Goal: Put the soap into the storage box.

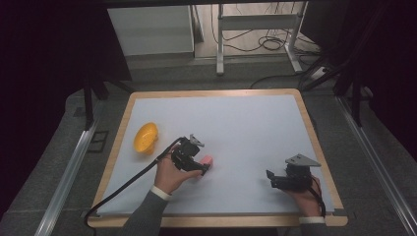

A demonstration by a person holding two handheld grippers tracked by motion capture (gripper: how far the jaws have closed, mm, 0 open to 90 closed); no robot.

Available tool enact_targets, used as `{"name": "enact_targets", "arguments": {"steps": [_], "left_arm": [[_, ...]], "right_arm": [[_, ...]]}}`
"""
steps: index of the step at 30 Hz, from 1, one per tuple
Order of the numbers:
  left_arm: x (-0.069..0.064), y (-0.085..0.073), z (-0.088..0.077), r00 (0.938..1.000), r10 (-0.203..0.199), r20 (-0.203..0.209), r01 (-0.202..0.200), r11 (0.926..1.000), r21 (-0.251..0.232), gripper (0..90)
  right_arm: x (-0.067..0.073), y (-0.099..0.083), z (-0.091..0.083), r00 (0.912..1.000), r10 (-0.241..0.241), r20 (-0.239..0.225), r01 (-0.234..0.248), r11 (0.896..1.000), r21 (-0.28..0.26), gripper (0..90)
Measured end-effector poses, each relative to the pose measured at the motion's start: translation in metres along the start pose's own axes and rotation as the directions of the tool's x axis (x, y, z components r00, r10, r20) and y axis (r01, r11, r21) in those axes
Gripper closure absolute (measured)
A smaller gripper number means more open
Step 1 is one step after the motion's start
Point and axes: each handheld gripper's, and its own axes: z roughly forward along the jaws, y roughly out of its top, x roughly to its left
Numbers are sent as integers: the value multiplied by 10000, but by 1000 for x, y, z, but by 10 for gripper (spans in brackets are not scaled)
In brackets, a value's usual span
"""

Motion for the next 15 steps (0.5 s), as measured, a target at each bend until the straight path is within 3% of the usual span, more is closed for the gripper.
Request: {"name": "enact_targets", "arguments": {"steps": [15], "left_arm": [[-7,0,26,9997,75,-251,-53,9962,864,436]], "right_arm": [[-1,-1,1,10000,46,83,-47,10000,86,84]]}}
